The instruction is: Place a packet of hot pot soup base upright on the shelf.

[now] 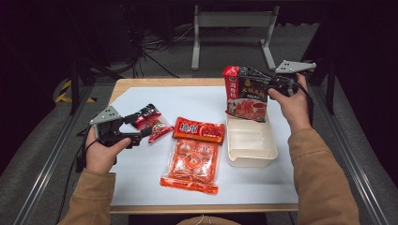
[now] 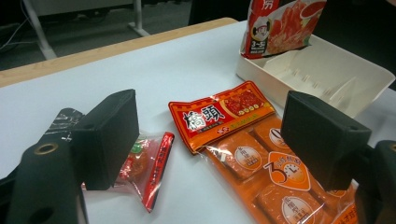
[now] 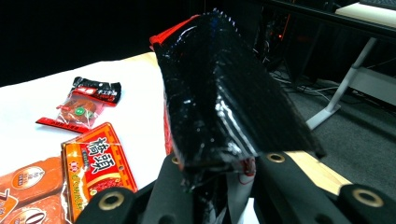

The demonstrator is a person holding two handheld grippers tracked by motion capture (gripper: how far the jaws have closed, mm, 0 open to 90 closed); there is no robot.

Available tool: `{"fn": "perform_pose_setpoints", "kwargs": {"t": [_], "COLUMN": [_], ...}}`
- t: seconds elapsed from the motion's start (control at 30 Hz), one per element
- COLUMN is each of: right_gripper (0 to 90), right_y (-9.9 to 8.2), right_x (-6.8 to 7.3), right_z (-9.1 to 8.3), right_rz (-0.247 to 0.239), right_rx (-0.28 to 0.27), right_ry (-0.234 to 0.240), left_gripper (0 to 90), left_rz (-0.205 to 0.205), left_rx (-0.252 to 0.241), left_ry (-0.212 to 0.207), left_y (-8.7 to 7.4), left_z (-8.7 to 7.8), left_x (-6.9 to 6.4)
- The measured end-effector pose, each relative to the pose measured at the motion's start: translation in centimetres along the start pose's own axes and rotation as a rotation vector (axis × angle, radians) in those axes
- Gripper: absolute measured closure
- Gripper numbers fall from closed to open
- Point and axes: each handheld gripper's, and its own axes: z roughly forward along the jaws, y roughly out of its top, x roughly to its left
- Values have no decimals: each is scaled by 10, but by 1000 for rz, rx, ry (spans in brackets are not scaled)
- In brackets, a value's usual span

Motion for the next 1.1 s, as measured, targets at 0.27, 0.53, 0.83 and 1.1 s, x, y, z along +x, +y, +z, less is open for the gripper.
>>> {"fn": "perform_pose_setpoints", "kwargs": {"t": [0.27,0.53,0.83,1.1], "right_gripper": [797,786,760,773], "right_y": [-4,-17,-36,-49], "right_x": [3,2,0,-3], "right_z": [5,11,14,6], "right_rz": [-27,2,38,47], "right_rx": [23,22,93,106], "right_ry": [18,22,-15,-40], "left_gripper": [203,203,203,223], "left_rz": [-3,-5,-6,-20], "left_rx": [0,1,8,9], "left_ry": [-2,-1,-8,6], "left_y": [0,-1,-1,-3], "left_z": [1,1,2,4], "left_x": [-1,0,-1,2]}}
